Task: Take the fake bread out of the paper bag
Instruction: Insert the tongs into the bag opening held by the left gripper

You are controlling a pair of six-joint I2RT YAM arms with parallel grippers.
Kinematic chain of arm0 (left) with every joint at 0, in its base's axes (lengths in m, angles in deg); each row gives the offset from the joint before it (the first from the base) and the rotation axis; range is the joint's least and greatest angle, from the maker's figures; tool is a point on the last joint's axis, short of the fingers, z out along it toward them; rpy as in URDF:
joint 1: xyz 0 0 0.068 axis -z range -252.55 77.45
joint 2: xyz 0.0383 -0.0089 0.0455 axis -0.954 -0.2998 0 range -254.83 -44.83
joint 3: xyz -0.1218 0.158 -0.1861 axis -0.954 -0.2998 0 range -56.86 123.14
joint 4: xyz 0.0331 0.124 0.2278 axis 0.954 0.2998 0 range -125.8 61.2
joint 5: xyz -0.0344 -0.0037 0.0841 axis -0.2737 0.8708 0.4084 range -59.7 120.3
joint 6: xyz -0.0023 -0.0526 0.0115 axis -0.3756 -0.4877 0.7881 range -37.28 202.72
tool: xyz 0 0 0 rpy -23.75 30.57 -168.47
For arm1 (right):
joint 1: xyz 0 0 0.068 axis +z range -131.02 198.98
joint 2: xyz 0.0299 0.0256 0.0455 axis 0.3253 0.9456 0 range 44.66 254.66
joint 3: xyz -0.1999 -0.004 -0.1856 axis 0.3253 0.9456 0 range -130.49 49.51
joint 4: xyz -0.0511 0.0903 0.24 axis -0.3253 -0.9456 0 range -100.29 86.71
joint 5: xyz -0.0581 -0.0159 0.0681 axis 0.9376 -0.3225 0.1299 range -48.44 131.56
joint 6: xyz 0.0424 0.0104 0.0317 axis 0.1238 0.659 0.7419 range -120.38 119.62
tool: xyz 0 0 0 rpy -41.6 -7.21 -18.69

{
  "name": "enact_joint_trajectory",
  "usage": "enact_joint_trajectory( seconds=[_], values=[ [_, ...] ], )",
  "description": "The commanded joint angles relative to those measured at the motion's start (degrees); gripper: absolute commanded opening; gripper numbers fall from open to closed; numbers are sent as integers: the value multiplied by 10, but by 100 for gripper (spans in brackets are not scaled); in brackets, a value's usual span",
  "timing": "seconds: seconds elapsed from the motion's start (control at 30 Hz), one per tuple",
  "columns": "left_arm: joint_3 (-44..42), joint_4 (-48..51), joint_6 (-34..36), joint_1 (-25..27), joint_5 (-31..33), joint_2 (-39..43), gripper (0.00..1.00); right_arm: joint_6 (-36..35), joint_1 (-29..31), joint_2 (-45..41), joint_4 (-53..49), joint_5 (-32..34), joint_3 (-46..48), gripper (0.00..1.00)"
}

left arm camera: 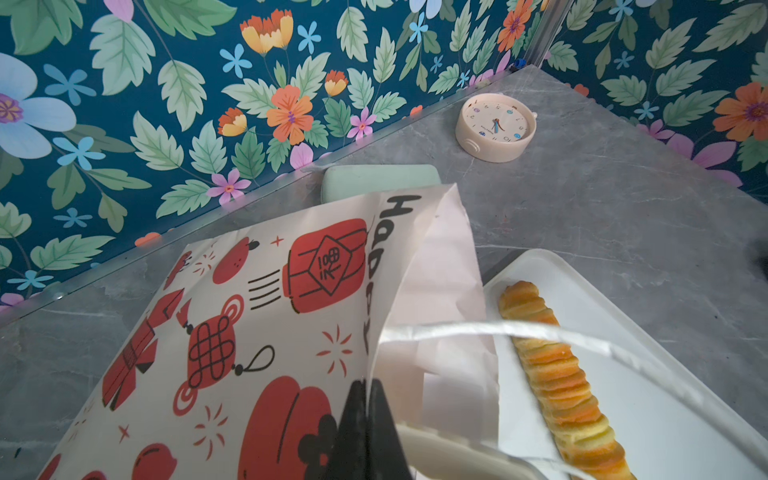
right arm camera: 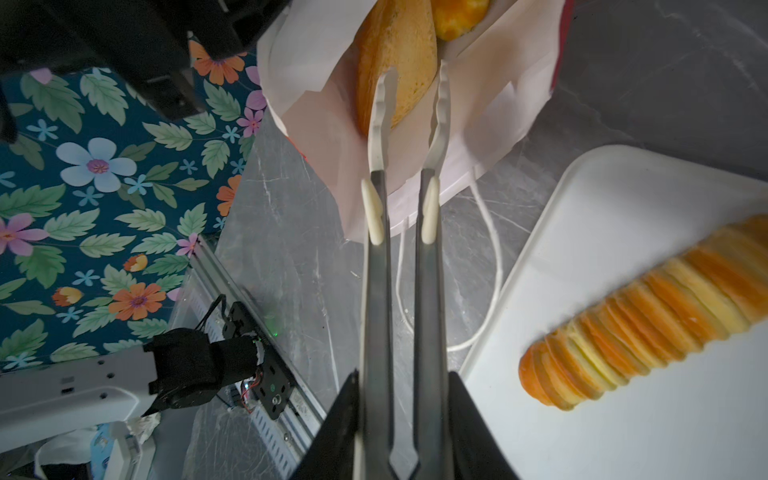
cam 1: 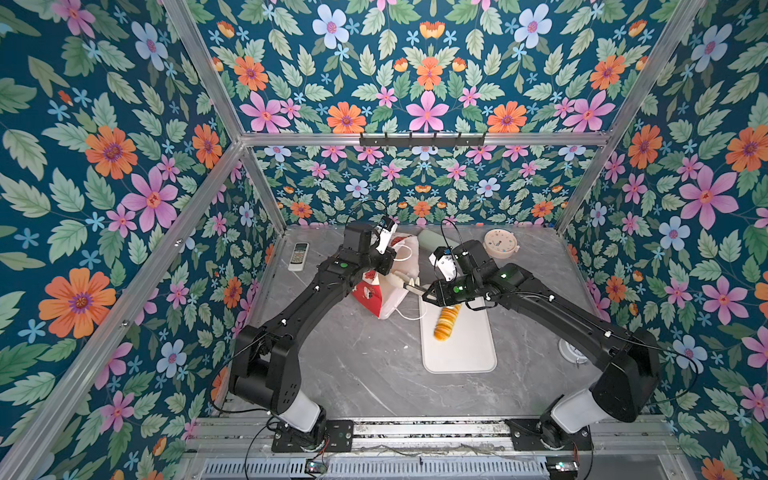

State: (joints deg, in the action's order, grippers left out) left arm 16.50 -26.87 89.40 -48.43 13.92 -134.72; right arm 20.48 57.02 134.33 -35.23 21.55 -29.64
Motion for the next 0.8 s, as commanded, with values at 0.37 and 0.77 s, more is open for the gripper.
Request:
enact_joint_trajectory(
  seconds=[0.37, 0.77],
  values=[
    [12, -7, 0, 1, -27, -17, 0, -89, 22, 119, 0, 161, -109, 36],
    [7, -28, -19, 1, -49, -18, 0, -109, 32, 150, 59, 223, -109, 38]
  ],
)
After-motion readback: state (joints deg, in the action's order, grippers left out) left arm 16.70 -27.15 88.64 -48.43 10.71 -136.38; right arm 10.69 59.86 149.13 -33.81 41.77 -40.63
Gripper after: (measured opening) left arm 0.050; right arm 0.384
